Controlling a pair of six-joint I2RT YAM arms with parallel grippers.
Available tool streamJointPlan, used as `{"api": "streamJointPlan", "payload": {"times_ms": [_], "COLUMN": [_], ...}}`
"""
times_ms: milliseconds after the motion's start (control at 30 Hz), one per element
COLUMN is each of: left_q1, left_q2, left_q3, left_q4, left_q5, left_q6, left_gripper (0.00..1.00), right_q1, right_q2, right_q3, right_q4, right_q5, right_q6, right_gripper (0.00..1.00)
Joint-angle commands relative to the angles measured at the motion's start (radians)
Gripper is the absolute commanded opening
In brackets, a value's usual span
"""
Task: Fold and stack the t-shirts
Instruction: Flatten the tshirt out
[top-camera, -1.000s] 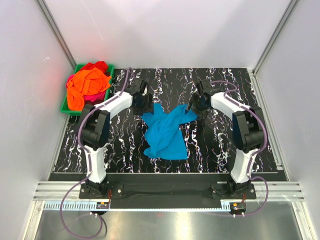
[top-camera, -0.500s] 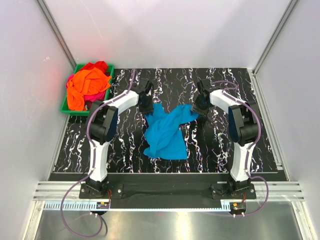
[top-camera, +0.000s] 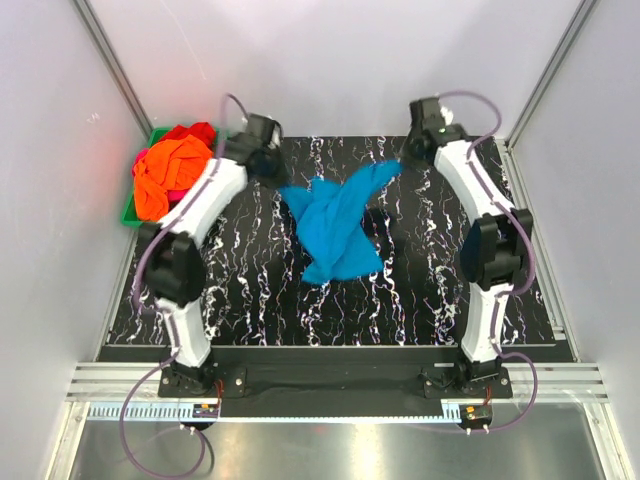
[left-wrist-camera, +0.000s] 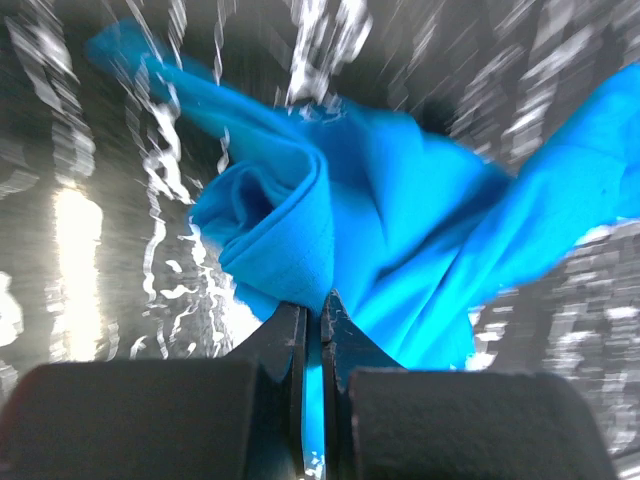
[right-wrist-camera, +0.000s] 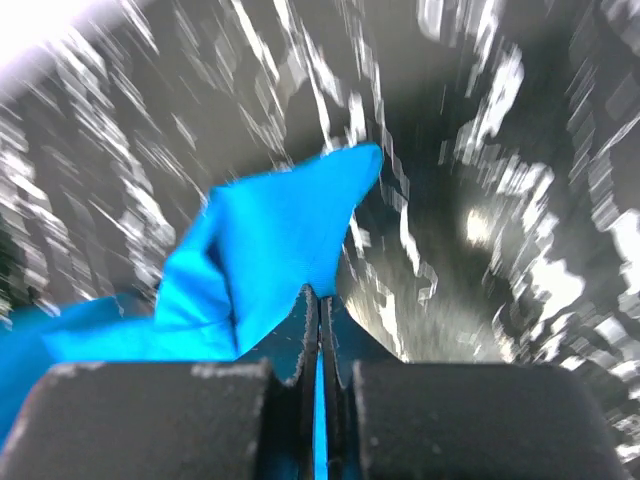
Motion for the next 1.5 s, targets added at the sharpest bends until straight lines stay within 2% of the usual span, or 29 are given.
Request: {"api": "streamJointPlan", "payload": {"times_ms": [0,133,267,367,400,467,500,533,633,700,767,800,867,900,1033,1133,1267,1467], "left_q1": [0.053,0.064,0.065,0.065,0.065,0.061,0.058,0.056,0.036,0.024,0.007,0.001,-0.013,-0.016,-0.016,-0.016,-0.022,-0.031], "left_q2": [-0.212,-0.330,-0.427,-0.525,-0.548,-0.613,-0.627,-0.641,-0.661,-0.665,-0.661,-0.662,-0.665,-0.668,-0.676,-0.665,-0.584,-0.475], "left_q3": [0.080,0.081,-0.021,-0.219,-0.347,-0.478,-0.539,-0.658,-0.855,-0.923,-0.963,-0.962,-0.942,-0.931,-0.832,-0.781,-0.778,-0.903], "left_q4": [-0.020,-0.054,-0.054,-0.006,0.014,0.087,0.107,0.141,0.199,0.219,0.218,0.207,0.155,0.134,0.029,0.052,0.124,0.224], "left_q5": [-0.017,-0.020,-0.047,-0.051,-0.028,0.015,0.050,0.067,0.118,0.158,0.179,0.174,0.157,0.129,0.017,-0.005,0.058,0.130], "left_q6": [-0.019,0.000,0.018,0.013,0.007,-0.008,-0.017,-0.025,-0.054,-0.062,-0.056,-0.053,-0.036,-0.030,-0.014,-0.019,-0.007,-0.072], "left_gripper": [0.00,0.00,0.00,0.00,0.00,0.00,0.00,0.00,0.00,0.00,0.12,0.24,0.35,0.46,0.54,0.61,0.61,0.58], "right_q1": [-0.036,-0.068,-0.076,-0.076,-0.076,-0.076,-0.077,-0.077,-0.076,-0.076,-0.076,-0.076,-0.076,-0.076,-0.076,-0.076,-0.076,-0.076], "right_q2": [-0.144,-0.236,-0.386,-0.530,-0.572,-0.687,-0.721,-0.775,-0.861,-0.907,-0.962,-0.971,-0.981,-0.973,-0.893,-0.831,-0.789,-0.745], "right_q3": [0.163,0.226,0.115,-0.118,-0.272,-0.426,-0.567,-0.633,-0.854,-0.988,-1.037,-1.053,-1.050,-1.030,-0.973,-0.942,-0.971,-1.077], "right_q4": [-0.066,-0.079,-0.095,-0.086,-0.075,-0.032,-0.018,0.011,0.020,0.010,-0.006,-0.016,-0.056,-0.079,-0.155,-0.181,-0.185,-0.100], "right_q5": [0.160,0.186,0.208,0.237,0.253,0.237,0.185,0.142,-0.014,-0.047,-0.061,-0.078,-0.099,-0.111,-0.136,-0.160,-0.203,-0.202], "right_q6": [-0.103,-0.151,-0.152,-0.116,-0.105,-0.073,-0.057,-0.037,0.067,0.107,0.130,0.131,0.136,0.141,0.154,0.180,0.234,0.227], "right_gripper": [0.00,0.00,0.00,0.00,0.00,0.01,0.02,0.04,0.06,0.09,0.20,0.29,0.38,0.43,0.49,0.50,0.51,0.47]}}
